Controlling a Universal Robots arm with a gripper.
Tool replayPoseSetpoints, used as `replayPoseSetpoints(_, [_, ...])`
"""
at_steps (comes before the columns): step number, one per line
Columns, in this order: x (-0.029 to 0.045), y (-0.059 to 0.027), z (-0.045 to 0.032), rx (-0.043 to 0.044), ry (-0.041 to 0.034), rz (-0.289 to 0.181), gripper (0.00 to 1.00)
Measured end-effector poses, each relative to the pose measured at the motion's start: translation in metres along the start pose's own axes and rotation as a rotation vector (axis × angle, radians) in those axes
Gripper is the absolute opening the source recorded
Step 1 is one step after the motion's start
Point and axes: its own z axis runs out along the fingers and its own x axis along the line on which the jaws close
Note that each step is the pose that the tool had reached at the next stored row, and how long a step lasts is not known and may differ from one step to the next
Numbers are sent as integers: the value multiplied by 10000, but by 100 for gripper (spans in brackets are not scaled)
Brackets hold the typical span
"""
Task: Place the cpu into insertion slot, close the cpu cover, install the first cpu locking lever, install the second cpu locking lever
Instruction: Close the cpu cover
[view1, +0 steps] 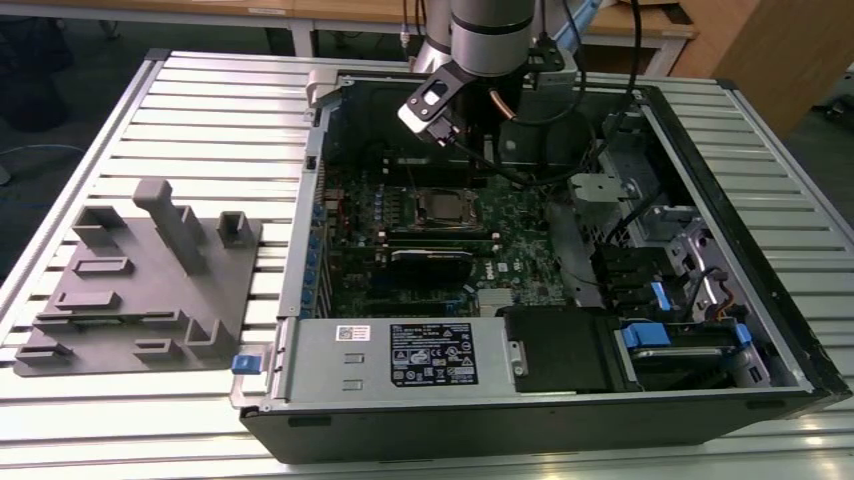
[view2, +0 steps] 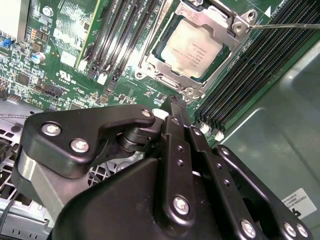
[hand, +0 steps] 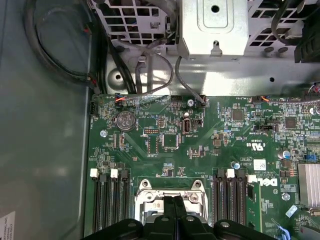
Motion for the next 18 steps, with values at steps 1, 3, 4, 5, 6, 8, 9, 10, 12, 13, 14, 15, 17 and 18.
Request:
replayPoseSetpoints(1, [0, 0, 0, -1, 0, 0, 11])
replayPoseSetpoints(3, [0, 0, 0, 0, 1, 0, 11])
replayPoseSetpoints(4, [0, 0, 0, -1, 0, 0, 11])
replayPoseSetpoints(5, [0, 0, 0, 0, 0, 0, 11])
replayPoseSetpoints(6, [0, 0, 0, -1, 0, 0, 11])
replayPoseSetpoints(8, [0, -1, 0, 0, 0, 0, 11])
replayPoseSetpoints(9, [0, -1, 0, 8, -1, 0, 11])
replayPoseSetpoints(10, [0, -1, 1, 25, 0, 1, 11])
replayPoseSetpoints(12, [0, -1, 2, 75, -1, -1, 11])
replayPoseSetpoints(13, [0, -1, 2, 83, -2, 0, 11])
replayPoseSetpoints(14, [0, -1, 2, 90, -2, 0, 11])
replayPoseSetpoints(15, [0, -1, 2, 95, -1, -1, 11])
replayPoseSetpoints(17, [0, -1, 2, 106, -1, 0, 11])
replayPoseSetpoints(18, [0, -1, 2, 112, -1, 0, 11])
